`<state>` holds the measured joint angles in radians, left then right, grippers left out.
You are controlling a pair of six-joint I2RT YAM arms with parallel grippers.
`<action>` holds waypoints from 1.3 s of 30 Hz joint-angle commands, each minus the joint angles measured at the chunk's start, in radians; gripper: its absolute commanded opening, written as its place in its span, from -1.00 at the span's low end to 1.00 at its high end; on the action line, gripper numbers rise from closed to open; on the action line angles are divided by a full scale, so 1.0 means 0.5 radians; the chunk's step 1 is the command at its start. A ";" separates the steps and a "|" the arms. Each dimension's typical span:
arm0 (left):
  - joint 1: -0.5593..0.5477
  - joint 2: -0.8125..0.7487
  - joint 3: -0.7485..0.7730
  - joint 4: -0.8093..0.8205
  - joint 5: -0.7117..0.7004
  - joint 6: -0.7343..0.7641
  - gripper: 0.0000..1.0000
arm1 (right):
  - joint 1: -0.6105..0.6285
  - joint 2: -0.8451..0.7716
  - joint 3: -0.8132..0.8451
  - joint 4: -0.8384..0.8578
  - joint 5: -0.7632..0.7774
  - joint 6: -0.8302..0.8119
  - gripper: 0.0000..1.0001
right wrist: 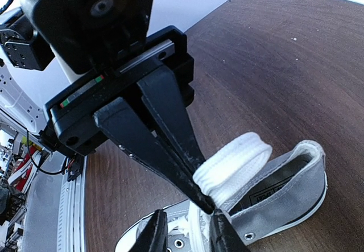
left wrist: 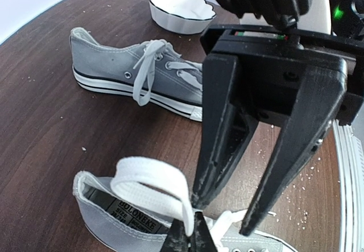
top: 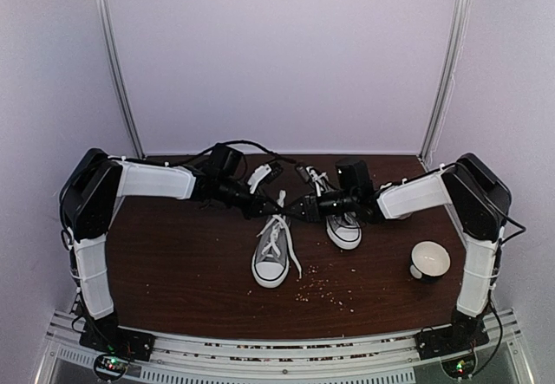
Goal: Tie the shoes
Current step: Cross the half-tied shoelace with the shoelace loop.
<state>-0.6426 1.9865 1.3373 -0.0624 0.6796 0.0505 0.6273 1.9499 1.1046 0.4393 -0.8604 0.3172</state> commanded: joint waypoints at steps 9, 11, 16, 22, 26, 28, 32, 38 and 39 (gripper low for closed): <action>-0.005 -0.055 -0.104 0.246 0.002 -0.012 -1.00 | -0.015 0.133 0.082 -0.052 -0.076 -0.100 -0.31; -0.004 -0.055 -0.101 0.255 0.001 -0.014 -1.00 | -0.013 0.143 0.081 -0.062 -0.079 -0.107 -0.28; -0.004 -0.055 -0.103 0.266 0.009 -0.018 -1.00 | -0.012 0.134 0.078 -0.139 0.003 -0.201 -0.14; -0.004 -0.051 -0.107 0.276 0.014 -0.022 -1.00 | -0.009 0.170 0.119 -0.147 -0.014 -0.228 -0.33; -0.004 -0.046 -0.106 0.280 0.024 -0.023 -1.00 | -0.008 0.191 0.135 -0.106 -0.011 -0.211 -0.44; -0.004 -0.046 -0.107 0.277 0.017 -0.021 -1.00 | -0.009 0.194 0.132 -0.062 -0.010 -0.185 -0.58; -0.001 -0.046 -0.113 0.269 0.020 -0.017 -1.00 | -0.014 0.199 0.131 -0.038 -0.020 -0.164 -0.86; 0.012 -0.043 -0.132 0.251 0.009 0.002 -1.00 | -0.055 0.170 0.064 0.039 -0.044 -0.086 -1.00; 0.012 -0.041 -0.130 0.248 0.008 0.007 -1.00 | -0.055 0.173 0.053 0.071 -0.053 -0.064 -1.00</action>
<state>-0.6422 1.9865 1.2831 0.0299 0.6735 0.0479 0.6147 2.0392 1.1473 0.4114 -0.8753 0.2497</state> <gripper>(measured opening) 0.006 0.008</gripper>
